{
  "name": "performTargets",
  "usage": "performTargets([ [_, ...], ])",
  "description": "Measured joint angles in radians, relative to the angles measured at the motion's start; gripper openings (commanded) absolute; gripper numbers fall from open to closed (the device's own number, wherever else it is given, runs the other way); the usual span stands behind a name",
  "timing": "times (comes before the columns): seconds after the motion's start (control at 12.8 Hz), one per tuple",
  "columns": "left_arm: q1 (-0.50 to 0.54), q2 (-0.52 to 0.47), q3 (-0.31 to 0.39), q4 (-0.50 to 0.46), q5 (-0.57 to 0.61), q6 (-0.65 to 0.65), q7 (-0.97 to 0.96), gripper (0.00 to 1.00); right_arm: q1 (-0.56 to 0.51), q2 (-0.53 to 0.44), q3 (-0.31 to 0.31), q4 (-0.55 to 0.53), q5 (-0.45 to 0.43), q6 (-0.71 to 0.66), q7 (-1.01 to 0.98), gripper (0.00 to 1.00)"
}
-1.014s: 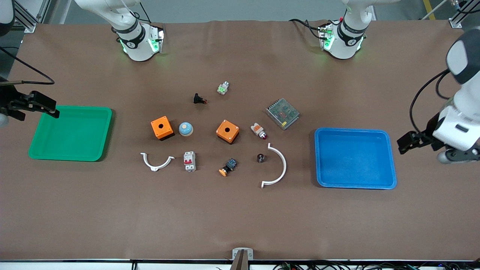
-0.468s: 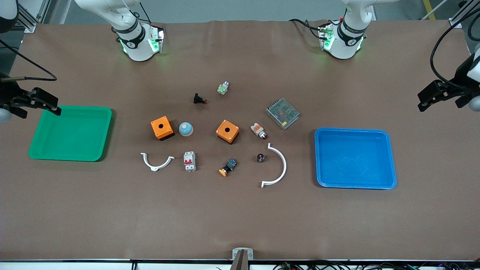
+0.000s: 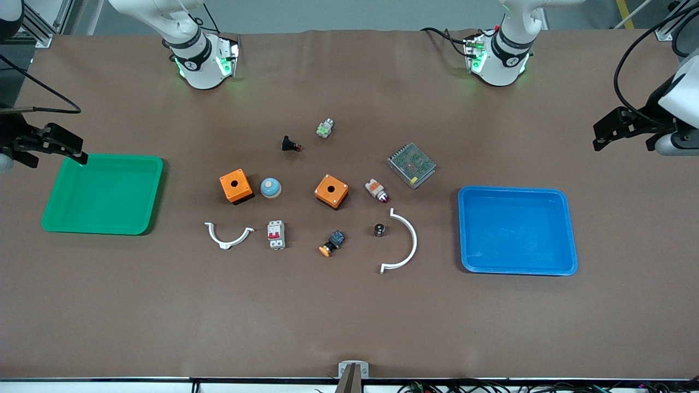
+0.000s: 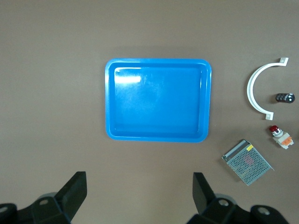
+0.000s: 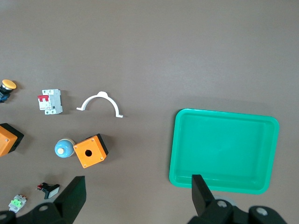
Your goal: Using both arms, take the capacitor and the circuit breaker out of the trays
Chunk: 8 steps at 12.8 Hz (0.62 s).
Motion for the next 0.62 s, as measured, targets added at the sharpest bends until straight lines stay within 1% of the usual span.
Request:
performTargets([
  [0.23,-0.014,-0.039,0.014,-0.042,-0.008,0.0,0.001,1.0,-0.001,0.0,-0.002,0.0,0.0,0.0,0.0,1.0],
  [0.62,-0.029,-0.056,0.004,-0.057,-0.01,0.0,-0.027,1.0,-0.003,0.0,-0.004,-0.002,-0.004,-0.006,0.0,1.0],
])
